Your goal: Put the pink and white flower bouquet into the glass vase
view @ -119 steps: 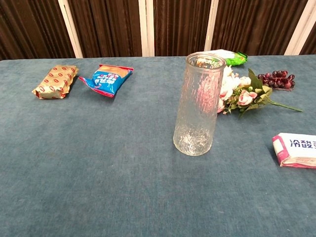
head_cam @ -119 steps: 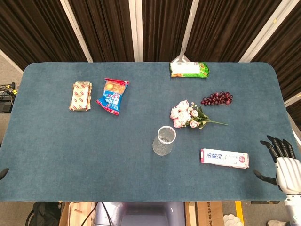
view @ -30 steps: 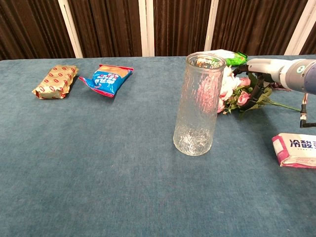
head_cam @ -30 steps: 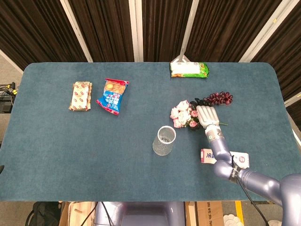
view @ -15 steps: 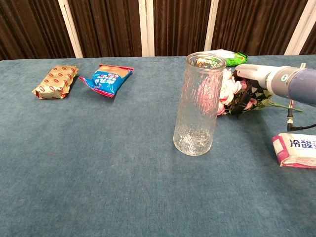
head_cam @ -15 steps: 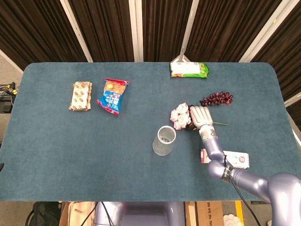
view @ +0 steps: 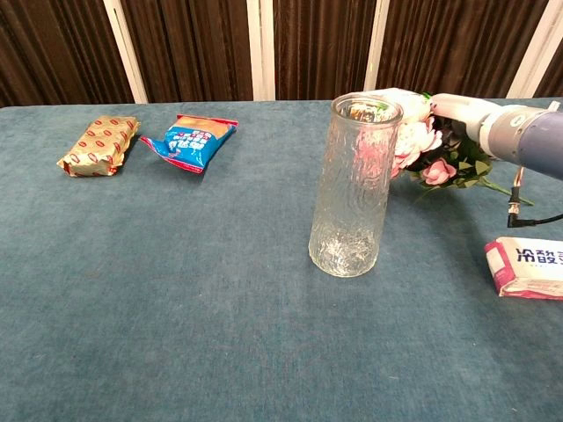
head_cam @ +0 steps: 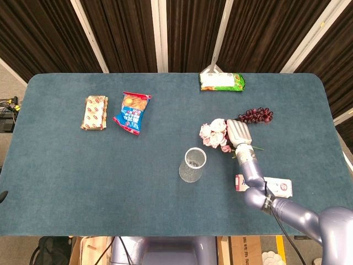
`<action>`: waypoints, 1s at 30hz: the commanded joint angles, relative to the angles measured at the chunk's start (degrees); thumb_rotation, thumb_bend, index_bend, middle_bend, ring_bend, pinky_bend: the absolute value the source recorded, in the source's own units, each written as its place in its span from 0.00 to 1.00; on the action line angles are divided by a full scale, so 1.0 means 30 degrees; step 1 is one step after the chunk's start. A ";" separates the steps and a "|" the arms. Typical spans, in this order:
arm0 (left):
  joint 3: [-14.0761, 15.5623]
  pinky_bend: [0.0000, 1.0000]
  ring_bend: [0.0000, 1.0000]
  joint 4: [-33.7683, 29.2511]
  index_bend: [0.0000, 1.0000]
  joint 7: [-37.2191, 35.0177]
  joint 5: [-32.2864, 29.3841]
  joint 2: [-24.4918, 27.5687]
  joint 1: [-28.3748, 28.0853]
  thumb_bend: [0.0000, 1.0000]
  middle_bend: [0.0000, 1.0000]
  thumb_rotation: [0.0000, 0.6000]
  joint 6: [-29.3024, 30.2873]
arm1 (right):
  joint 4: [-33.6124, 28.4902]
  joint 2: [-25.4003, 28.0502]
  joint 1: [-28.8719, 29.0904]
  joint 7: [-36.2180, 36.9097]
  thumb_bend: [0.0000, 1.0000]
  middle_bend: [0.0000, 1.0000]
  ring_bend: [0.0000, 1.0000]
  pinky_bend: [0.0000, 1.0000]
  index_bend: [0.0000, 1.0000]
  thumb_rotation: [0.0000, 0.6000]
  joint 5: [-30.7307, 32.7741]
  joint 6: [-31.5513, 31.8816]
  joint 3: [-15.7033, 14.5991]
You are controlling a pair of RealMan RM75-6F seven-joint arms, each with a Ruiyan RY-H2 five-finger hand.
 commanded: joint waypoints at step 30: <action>-0.0130 0.06 0.00 0.0706 0.16 0.0254 0.0551 -0.0587 -0.0111 0.18 0.00 1.00 0.0633 | -1.3369 1.5702 -0.6208 1.3812 0.46 0.58 0.56 0.19 0.73 1.00 0.4485 -0.4264 0.9832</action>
